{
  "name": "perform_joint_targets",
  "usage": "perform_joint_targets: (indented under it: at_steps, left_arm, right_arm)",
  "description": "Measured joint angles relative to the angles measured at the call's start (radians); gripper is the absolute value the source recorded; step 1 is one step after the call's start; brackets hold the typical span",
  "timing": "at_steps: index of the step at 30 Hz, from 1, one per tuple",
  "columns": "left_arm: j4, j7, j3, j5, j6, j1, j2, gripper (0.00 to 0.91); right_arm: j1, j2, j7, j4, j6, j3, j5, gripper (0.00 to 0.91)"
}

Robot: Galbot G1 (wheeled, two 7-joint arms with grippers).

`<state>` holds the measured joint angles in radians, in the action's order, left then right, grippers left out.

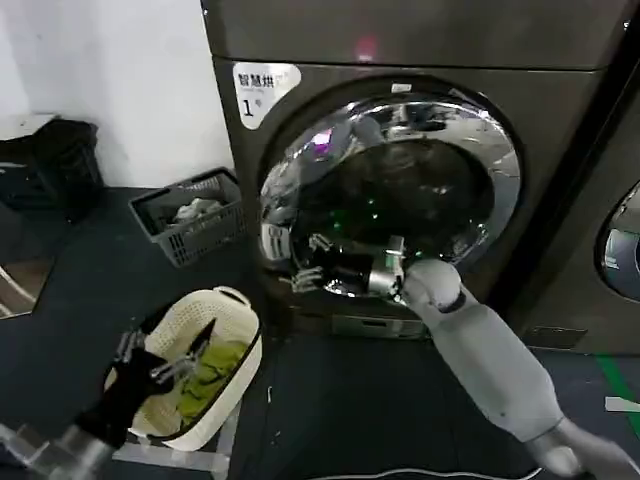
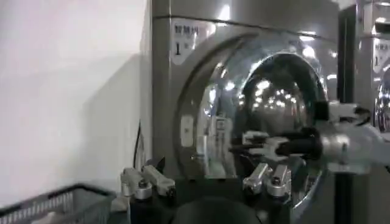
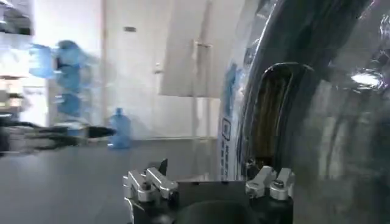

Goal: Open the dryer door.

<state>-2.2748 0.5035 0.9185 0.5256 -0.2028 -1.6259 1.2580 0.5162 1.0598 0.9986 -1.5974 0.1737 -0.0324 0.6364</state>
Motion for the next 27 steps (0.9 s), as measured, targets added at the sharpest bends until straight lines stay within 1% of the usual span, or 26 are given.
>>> perform_joint_targets:
  at_steps: [6,9,13,18,21,24,27]
  left_arm:
    - [0.080,-0.004,-0.024,0.064,0.003,0.076,-0.124,0.907]
    - [0.124,-0.005,-0.043,0.128,0.006,0.119,-0.189,0.907]
    - [0.184,-0.005,-0.078,0.213,0.043,0.183,-0.269,0.907]
    - [0.260,0.010,-0.142,0.236,0.070,0.257,-0.361,0.907]
    - [0.298,0.016,-0.196,0.244,0.083,0.298,-0.410,0.907]
    - [0.328,0.014,-0.256,0.247,0.085,0.348,-0.427,0.907]
    - [0.352,0.014,-0.319,0.247,0.084,0.398,-0.427,0.907]
  right_arm:
    - [0.053,-0.053,0.108,-0.049,-0.002,0.043,-0.002,0.907]
    - [0.079,-0.077,0.163,-0.071,0.001,0.069,-0.003,0.907]
    - [0.127,-0.110,0.261,-0.106,0.008,0.117,-0.012,0.907]
    - [0.188,-0.138,0.350,-0.135,0.000,0.174,-0.024,0.907]
    - [0.233,-0.155,0.392,-0.160,-0.016,0.221,-0.022,0.907]
    - [0.293,-0.172,0.442,-0.182,-0.053,0.280,-0.047,0.907]
    - [0.354,-0.188,0.460,-0.184,-0.082,0.351,-0.048,0.907]
